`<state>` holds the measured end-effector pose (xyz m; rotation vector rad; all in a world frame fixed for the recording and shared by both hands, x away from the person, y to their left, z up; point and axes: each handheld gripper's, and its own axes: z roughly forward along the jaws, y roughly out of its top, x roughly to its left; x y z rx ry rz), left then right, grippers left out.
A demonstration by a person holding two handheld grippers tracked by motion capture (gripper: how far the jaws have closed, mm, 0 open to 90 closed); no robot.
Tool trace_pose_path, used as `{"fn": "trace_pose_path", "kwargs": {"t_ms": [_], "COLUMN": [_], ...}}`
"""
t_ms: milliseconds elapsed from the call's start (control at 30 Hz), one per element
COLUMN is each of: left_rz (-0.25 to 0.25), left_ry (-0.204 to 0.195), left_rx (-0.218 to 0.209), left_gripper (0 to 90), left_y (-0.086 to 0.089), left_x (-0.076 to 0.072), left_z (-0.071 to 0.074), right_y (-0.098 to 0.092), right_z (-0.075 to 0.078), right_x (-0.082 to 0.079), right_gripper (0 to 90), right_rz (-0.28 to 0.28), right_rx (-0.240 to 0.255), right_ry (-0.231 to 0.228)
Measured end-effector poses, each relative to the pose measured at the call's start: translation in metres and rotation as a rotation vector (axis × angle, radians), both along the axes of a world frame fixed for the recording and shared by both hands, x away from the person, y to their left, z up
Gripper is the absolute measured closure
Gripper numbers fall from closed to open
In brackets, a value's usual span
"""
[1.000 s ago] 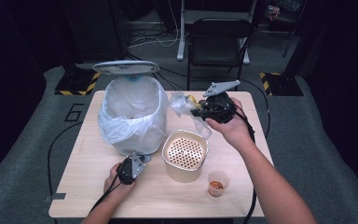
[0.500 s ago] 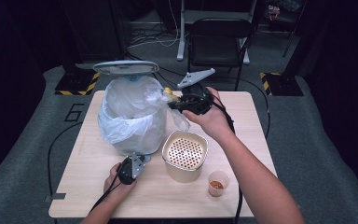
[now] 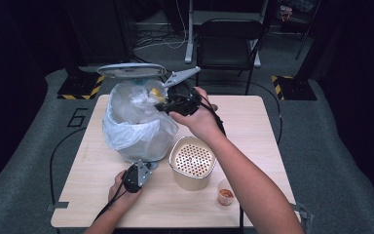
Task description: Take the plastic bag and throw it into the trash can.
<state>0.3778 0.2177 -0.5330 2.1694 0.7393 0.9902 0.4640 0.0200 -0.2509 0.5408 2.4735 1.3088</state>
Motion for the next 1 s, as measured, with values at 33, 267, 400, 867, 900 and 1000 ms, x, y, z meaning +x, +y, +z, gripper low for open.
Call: {"fn": "trace_pose_path", "kwargs": {"t_ms": [33, 267, 400, 867, 900, 1000], "left_rz": [0.000, -0.002, -0.001, -0.009, -0.010, -0.010], "left_ry": [0.000, -0.001, -0.002, 0.000, 0.001, 0.002], "left_rx": [0.000, 0.001, 0.002, 0.001, 0.001, 0.002], "left_gripper": [90.0, 90.0, 90.0, 90.0, 90.0, 90.0], "left_y": [0.000, 0.000, 0.000, 0.001, 0.001, 0.001], "left_x": [0.000, 0.000, 0.000, -0.001, -0.001, -0.001], "left_z": [0.000, 0.000, 0.000, 0.000, 0.000, 0.000], "right_y": [0.000, 0.019, 0.028, 0.057, 0.059, 0.065], "right_z": [0.000, 0.001, 0.001, -0.008, -0.008, -0.009], "right_x": [0.000, -0.003, -0.006, 0.009, 0.011, 0.014], "right_gripper": [80.3, 80.4, 80.3, 79.5, 79.4, 79.1], "right_rz": [0.000, -0.009, -0.011, -0.062, -0.064, -0.073], "right_rx": [0.000, 0.002, 0.003, 0.002, -0.001, -0.006], "right_ry": [0.000, 0.042, 0.053, 0.023, 0.020, 0.007]}}
